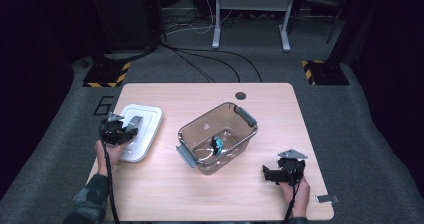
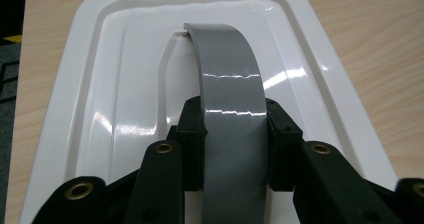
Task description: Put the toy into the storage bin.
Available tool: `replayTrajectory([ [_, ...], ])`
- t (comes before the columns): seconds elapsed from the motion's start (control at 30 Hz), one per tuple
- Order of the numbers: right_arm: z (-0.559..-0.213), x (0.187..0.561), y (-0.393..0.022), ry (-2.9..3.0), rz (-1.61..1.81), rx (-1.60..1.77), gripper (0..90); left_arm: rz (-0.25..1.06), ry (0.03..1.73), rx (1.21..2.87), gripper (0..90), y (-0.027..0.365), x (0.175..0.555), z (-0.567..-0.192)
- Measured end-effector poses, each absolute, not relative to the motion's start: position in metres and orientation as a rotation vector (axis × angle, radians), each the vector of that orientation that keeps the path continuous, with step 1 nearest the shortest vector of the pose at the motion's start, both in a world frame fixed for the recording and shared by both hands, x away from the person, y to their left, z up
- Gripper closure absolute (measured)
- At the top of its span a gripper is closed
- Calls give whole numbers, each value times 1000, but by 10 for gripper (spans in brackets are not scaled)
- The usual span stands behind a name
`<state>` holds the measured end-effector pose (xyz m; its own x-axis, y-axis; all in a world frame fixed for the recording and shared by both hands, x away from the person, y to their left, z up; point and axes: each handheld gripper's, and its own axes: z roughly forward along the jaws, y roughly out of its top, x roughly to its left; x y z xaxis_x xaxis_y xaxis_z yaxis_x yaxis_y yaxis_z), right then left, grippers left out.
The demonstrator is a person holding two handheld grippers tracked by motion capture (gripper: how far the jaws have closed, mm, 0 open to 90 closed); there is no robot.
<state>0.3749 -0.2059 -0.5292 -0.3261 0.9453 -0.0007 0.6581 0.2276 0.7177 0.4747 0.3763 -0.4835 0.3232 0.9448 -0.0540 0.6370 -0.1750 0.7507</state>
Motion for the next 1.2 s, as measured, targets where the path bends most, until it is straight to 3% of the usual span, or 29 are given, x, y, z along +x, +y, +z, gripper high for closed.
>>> replayTrajectory([
  [1.2, -529, 375, -206, 2063, 873, 1475, 0, 610, 1096, 1981, 673, 330, 462, -380],
])
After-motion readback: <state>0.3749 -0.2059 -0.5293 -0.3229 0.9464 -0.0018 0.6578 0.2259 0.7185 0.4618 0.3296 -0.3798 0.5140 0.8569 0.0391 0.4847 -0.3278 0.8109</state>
